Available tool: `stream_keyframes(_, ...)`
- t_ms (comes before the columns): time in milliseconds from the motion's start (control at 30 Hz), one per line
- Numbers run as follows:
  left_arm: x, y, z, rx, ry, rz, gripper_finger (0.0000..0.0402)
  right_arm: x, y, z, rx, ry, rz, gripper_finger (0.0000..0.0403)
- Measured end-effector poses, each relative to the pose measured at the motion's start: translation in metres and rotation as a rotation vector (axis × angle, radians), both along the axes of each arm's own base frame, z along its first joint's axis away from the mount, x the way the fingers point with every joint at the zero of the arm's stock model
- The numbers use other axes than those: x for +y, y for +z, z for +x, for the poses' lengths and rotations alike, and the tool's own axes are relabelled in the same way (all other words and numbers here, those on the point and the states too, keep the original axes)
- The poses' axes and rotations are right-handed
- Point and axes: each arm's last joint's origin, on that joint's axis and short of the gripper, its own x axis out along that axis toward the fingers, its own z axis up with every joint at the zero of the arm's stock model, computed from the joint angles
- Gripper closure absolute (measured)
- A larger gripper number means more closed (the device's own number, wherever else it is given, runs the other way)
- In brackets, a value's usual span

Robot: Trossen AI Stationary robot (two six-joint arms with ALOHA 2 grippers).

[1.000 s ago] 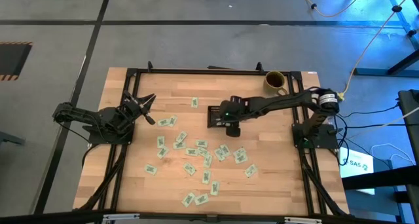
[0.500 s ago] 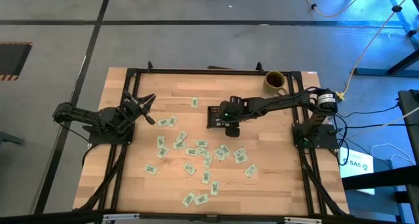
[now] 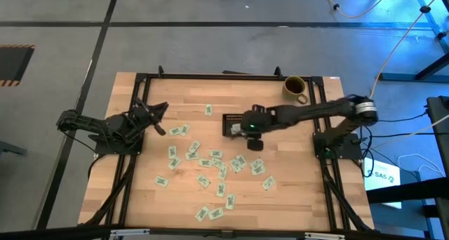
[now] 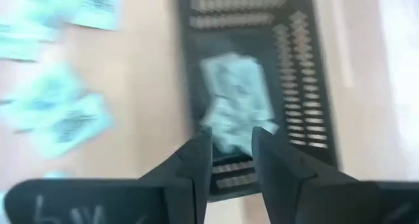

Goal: Pick and place Stevia / Truvia into bins
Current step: Put the stevia packet into the black basket

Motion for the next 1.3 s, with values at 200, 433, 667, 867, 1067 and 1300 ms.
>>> stream_keyframes(200, 0.0, -0.001, 0.0, 0.011, -0.018, 0.01, 0.0365, 0.02, 0.017, -0.04, -0.177, 0.022, 0.043, 0.029)
stream_keyframes(433, -0.004, 0.001, 0.003, -0.058, -0.201, -0.035, 0.0361, 0.032, 0.021, -0.074, -0.266, 0.034, 0.086, 0.029)
stream_keyframes(667, -0.012, 0.015, 0.02, -0.002, -0.374, -0.095, 0.0366, 0.032, 0.023, -0.08, -0.292, 0.047, 0.078, 0.029)
stream_keyframes(867, -0.021, 0.021, 0.066, 0.251, -0.359, -0.168, 0.0366, 0.032, 0.026, -0.076, -0.333, 0.075, 0.058, 0.029)
stream_keyframes(1067, -0.041, 0.023, 0.141, 0.509, -0.503, -0.142, 0.0364, 0.032, 0.026, -0.076, -0.339, 0.074, 0.06, 0.029)
stream_keyframes(1300, -0.062, 0.02, 0.217, 0.671, -0.701, -0.147, 0.0363, 0.032, 0.026, -0.076, -0.336, 0.107, 0.035, 0.029)
